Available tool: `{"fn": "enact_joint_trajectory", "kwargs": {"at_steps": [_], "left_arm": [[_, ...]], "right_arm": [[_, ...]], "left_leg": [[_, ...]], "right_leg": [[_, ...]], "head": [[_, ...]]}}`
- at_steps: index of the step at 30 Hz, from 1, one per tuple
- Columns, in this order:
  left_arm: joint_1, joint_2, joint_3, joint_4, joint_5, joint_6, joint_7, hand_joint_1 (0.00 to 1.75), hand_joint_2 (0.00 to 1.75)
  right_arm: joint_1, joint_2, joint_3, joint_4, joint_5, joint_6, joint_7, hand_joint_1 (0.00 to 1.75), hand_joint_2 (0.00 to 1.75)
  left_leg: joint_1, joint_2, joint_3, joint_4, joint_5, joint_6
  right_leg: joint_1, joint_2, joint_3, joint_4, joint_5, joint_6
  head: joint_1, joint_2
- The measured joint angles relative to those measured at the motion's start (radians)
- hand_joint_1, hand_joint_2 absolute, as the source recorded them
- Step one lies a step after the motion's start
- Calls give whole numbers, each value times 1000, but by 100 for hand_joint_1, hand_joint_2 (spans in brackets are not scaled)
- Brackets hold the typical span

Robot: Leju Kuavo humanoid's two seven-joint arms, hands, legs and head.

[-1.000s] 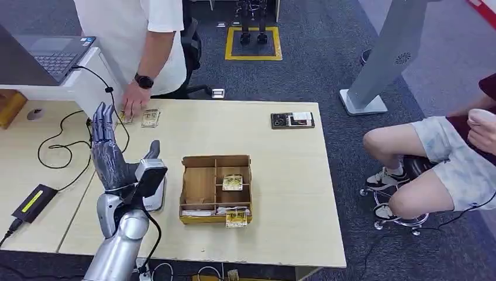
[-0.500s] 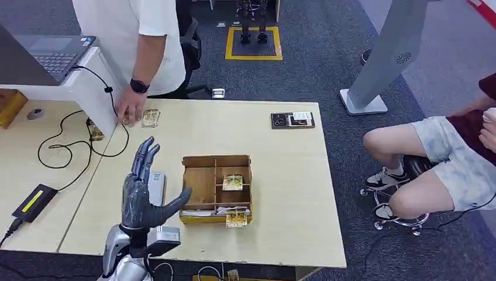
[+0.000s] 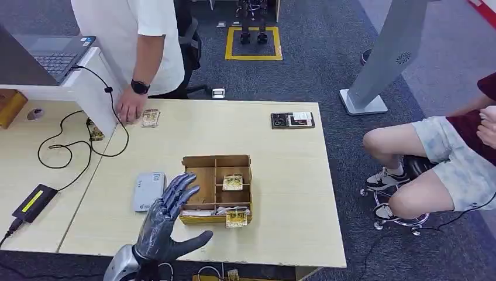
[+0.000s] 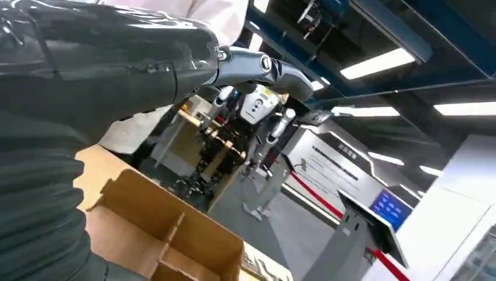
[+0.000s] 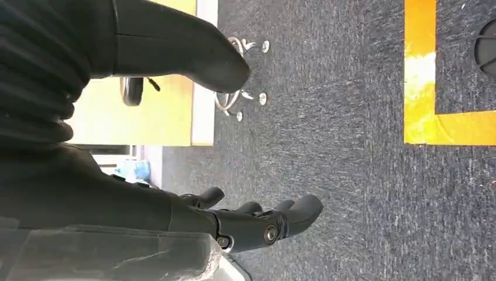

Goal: Pass the card to the sensor for recognition and then transmit it.

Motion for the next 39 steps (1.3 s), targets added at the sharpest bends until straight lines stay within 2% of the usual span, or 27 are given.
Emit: {"fn": "enact_joint_trajectory", "kwargs": {"at_steps": [6, 15, 20, 27, 39], "left_arm": [[-2, 26, -50, -3, -59, -40, 15, 0, 175], [-77, 34, -162, 57, -208, -76, 97, 0, 175], [-122, 31, -219, 101, -254, -90, 137, 0, 175], [-180, -8, -261, 169, -293, -100, 223, 0, 175], [-255, -95, -286, 266, -330, -129, 333, 0, 175]], "right_arm": [[0, 0, 0, -5, 17, 10, -2, 0, 175], [-4, 0, 1, -1, 38, 3, -4, 0, 175], [-10, -4, 1, 10, 50, -5, 1, 0, 175], [-15, -15, 2, 32, 55, -16, 9, 0, 175], [-20, -31, 9, 61, 68, -23, 14, 0, 175]], "left_leg": [[0, 0, 0, 0, 0, 0], [0, 0, 0, 0, 0, 0], [0, 0, 0, 0, 0, 0], [0, 0, 0, 0, 0, 0], [0, 0, 0, 0, 0, 0]], "right_leg": [[0, 0, 0, 0, 0, 0], [0, 0, 0, 0, 0, 0], [0, 0, 0, 0, 0, 0], [0, 0, 0, 0, 0, 0], [0, 0, 0, 0, 1, 0]], "head": [[0, 0], [0, 0], [0, 0], [0, 0], [0, 0]]}}
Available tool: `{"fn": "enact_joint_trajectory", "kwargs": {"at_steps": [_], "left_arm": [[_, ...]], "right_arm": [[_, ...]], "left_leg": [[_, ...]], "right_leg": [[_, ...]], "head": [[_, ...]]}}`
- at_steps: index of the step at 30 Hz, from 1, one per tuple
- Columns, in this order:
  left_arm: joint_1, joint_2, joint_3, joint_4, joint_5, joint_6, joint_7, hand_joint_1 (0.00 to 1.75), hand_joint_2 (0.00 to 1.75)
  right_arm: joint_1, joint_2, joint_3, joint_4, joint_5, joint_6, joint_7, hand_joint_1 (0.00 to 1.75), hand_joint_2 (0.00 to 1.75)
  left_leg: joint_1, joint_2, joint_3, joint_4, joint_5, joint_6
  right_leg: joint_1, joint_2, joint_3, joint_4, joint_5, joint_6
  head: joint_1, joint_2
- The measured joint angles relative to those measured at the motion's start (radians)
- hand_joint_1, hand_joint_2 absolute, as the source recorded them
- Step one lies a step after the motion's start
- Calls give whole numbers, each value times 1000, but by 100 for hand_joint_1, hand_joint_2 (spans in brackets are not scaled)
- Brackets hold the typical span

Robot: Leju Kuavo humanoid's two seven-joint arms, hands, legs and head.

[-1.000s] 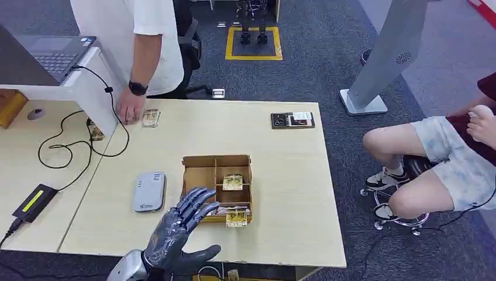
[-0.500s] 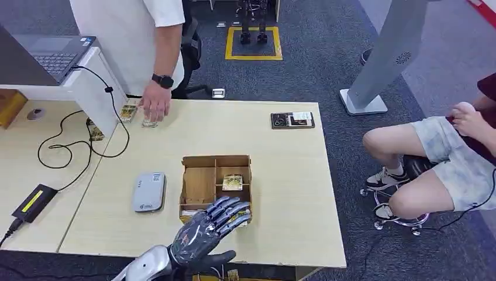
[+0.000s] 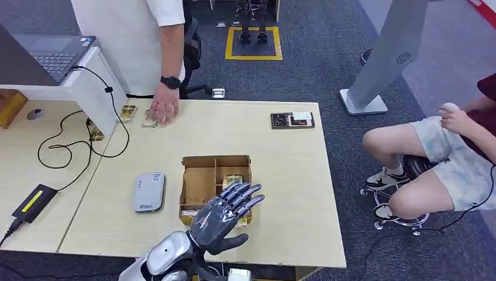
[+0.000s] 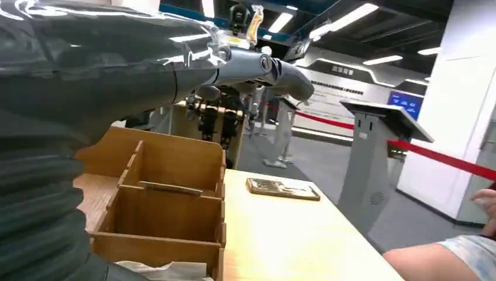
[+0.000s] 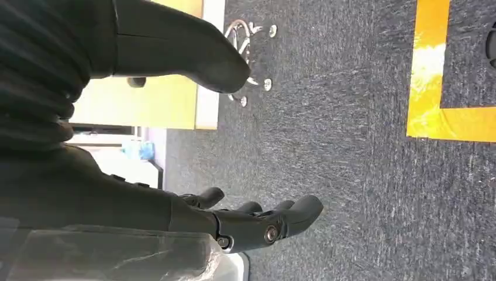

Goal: Pass the card to the sensor for recognition and then transmit it.

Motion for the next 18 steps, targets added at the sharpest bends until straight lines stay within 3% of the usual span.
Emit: {"fn": "enact_joint_trajectory", "kwargs": {"at_steps": [5, 18], "left_arm": [[-20, -29, -8, 39, -25, -15, 25, 0, 175], [-44, -51, -54, 127, -87, -39, 51, 0, 175]], "right_arm": [[-1, -3, 1, 7, 0, -3, 4, 0, 175], [-4, -5, 5, 13, 0, -5, 5, 0, 175]], "left_leg": [[0, 0, 0, 0, 0, 0], [0, 0, 0, 0, 0, 0]], "right_leg": [[0, 0, 0, 0, 0, 0], [0, 0, 0, 0, 0, 0]], "head": [[0, 0], [0, 0]]}}
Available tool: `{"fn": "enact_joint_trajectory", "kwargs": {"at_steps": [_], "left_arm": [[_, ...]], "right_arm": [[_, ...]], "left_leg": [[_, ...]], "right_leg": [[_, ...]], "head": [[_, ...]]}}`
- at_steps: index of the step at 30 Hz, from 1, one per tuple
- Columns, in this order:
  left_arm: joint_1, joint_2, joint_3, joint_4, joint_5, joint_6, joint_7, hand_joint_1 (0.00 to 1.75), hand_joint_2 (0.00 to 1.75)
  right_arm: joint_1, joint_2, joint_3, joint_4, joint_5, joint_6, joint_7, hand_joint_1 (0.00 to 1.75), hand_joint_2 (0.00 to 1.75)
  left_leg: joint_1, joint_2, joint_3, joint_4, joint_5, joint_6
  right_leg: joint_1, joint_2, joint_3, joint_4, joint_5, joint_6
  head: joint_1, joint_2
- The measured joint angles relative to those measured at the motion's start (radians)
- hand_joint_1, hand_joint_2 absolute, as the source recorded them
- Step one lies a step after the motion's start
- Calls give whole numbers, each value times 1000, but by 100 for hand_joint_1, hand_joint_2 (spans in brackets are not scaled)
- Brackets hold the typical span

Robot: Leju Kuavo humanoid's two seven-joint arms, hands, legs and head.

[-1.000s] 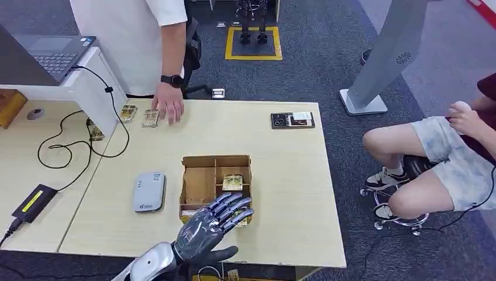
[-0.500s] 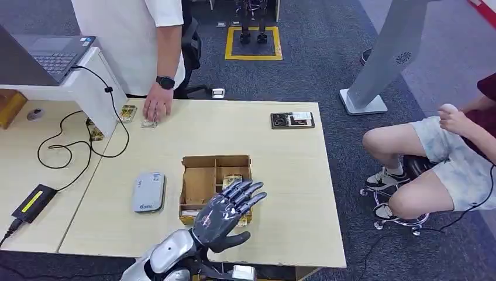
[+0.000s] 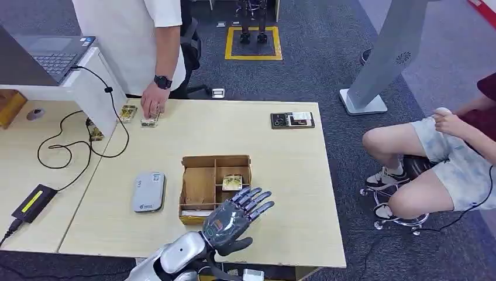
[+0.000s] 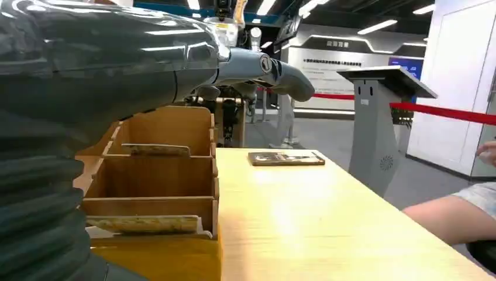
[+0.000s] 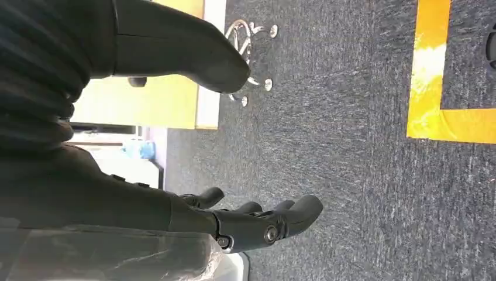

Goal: Pass the card to the sensor for recognition and then transmit it.

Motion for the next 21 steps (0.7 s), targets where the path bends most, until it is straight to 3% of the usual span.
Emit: {"fn": "enact_joint_trajectory", "kwargs": {"at_steps": [18, 21], "left_arm": [[-2, -13, -3, 43, -29, 5, 38, 0, 175], [-2, -18, -3, 49, -40, 14, 88, 0, 175]], "right_arm": [[0, -2, 1, 4, -3, -1, 2, 0, 175], [0, -2, 1, 4, -5, -3, 3, 0, 175]], "left_leg": [[0, 0, 0, 0, 0, 0], [0, 0, 0, 0, 0, 0]], "right_leg": [[0, 0, 0, 0, 0, 0], [0, 0, 0, 0, 0, 0]], "head": [[0, 0], [0, 0]]}}
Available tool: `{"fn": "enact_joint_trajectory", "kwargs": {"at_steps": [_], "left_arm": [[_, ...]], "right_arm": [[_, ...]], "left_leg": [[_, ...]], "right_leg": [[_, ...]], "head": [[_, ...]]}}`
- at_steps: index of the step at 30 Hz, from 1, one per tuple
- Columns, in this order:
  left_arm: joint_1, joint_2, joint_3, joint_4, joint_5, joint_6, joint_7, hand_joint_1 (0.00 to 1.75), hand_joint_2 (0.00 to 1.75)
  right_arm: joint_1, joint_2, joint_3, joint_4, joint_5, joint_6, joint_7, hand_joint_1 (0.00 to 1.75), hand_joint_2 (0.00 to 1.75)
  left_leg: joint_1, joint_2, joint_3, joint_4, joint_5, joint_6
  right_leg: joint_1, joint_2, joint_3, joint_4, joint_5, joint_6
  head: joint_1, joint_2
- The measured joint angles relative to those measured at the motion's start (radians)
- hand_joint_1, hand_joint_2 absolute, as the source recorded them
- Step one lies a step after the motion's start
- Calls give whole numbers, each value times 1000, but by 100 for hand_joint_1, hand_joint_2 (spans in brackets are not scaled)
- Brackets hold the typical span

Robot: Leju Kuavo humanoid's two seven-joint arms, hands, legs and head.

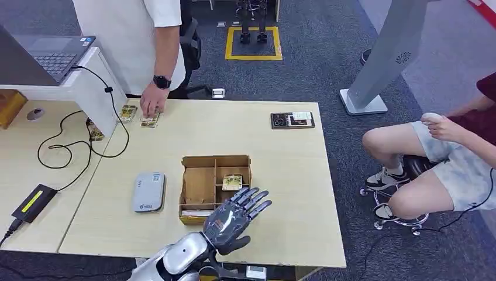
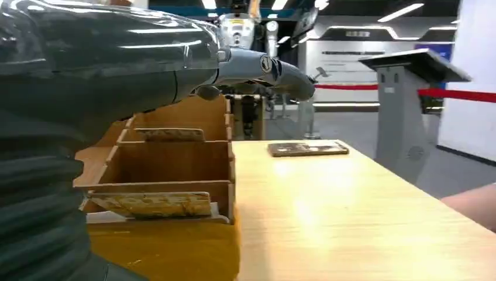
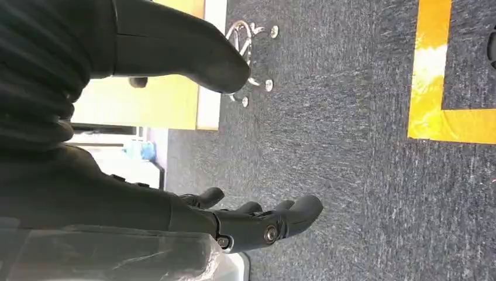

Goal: Pass the card to the sensor for recognition and then transmit it.

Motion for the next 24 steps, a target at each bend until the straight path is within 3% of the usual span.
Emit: {"fn": "enact_joint_trajectory", "kwargs": {"at_steps": [6, 13, 24], "left_arm": [[30, -23, 10, 2, 5, 51, 94, 0, 175], [75, -47, 52, 2, -34, 106, 146, 0, 175], [119, -78, 131, 2, -119, 168, 168, 0, 175]], "right_arm": [[1, 0, -3, 0, -14, -3, 3, 0, 175], [6, 4, -12, -4, -17, -3, 6, 0, 175], [7, 13, -19, -16, -16, -3, 6, 0, 175]], "left_leg": [[0, 0, 0, 0, 0, 0], [0, 0, 0, 0, 0, 0], [0, 0, 0, 0, 0, 0]], "right_leg": [[0, 0, 0, 0, 0, 0], [0, 0, 0, 0, 0, 0], [0, 0, 0, 0, 0, 0]], "head": [[0, 0], [0, 0], [0, 0]]}}
